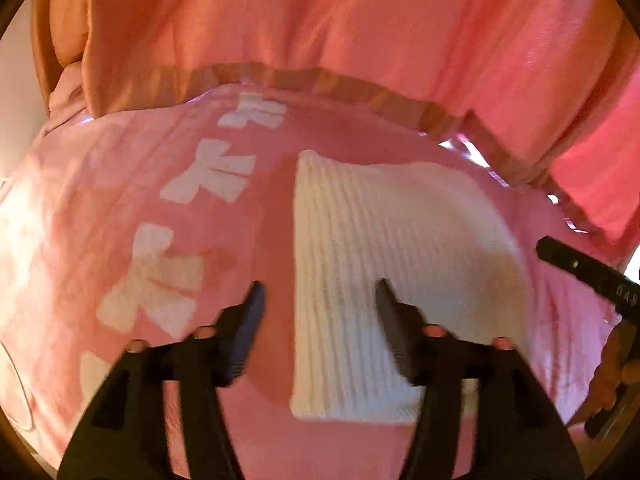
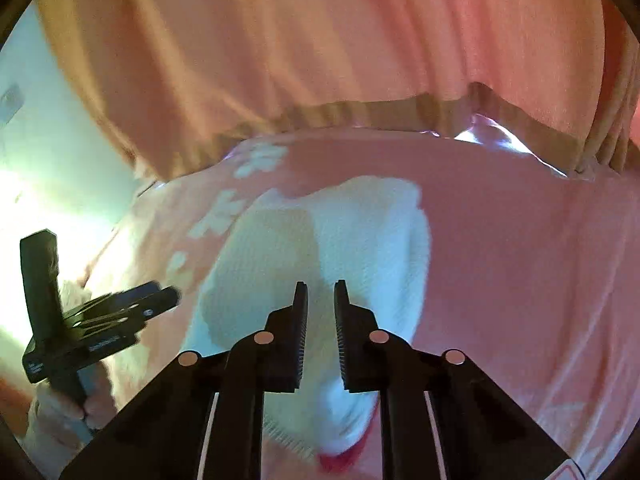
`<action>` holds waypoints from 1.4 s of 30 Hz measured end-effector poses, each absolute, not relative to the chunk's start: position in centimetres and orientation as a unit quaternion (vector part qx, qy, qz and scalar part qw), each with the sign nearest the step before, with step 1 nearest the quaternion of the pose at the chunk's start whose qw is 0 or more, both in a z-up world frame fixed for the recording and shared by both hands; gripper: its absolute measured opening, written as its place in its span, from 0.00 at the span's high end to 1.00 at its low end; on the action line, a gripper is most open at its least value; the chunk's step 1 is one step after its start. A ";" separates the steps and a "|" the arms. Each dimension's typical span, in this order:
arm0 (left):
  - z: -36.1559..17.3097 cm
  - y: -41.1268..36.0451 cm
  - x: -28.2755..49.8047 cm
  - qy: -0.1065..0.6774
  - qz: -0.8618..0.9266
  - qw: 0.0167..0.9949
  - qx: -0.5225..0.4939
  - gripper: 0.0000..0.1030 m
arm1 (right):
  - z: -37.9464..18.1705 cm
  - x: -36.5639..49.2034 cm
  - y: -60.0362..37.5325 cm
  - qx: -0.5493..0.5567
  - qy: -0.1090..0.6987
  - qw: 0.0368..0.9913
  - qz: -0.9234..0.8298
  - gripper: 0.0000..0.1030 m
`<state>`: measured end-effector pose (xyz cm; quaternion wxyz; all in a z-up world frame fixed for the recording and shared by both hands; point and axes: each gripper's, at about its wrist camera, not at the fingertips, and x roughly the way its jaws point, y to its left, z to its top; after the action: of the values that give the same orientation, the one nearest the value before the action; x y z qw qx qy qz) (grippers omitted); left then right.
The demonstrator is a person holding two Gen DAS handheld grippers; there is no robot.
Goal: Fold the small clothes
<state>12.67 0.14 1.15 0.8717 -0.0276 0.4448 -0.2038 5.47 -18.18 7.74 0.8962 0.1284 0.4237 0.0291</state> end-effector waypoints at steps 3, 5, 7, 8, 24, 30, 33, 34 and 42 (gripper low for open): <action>1.1 -0.9 10.3 0.433 -0.227 0.872 0.027 0.41 | 3.9 4.2 -18.2 0.159 0.459 0.874 0.001 0.88; 1.3 -1.5 9.5 0.426 -0.240 0.871 0.036 0.38 | 2.7 3.6 -18.8 0.183 0.465 0.866 -0.009 0.84; 1.3 -1.5 8.5 0.428 -0.264 0.864 0.032 0.21 | 2.7 2.5 -18.4 0.190 0.462 0.866 0.001 0.57; 1.2 -1.3 7.9 0.430 -0.273 0.860 0.029 0.16 | 2.7 2.1 -18.0 0.185 0.460 0.868 0.003 0.51; -0.9 1.1 7.4 0.478 -0.276 0.832 0.056 0.83 | 4.2 -3.3 -15.6 0.233 0.441 0.864 0.069 0.90; -2.8 0.4 6.4 0.489 -0.234 0.834 0.101 0.81 | -2.2 -1.8 -17.5 0.242 0.503 0.830 0.001 0.84; -0.6 1.1 5.0 0.443 -0.215 0.866 0.081 0.49 | 1.5 -3.0 -17.3 0.201 0.474 0.857 -0.016 0.67; 0.1 1.4 4.6 0.431 -0.208 0.876 0.064 0.30 | 3.1 -3.3 -17.3 0.187 0.462 0.867 -0.022 0.65; 4.3 -0.5 1.3 0.332 -0.152 0.931 0.007 0.05 | 9.5 -4.6 -15.3 0.028 0.360 0.926 -0.114 0.29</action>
<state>1.33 -0.53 4.26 0.9310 0.0067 0.3320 -0.1516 -4.63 -15.26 9.52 0.9256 0.0281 0.3598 -0.1138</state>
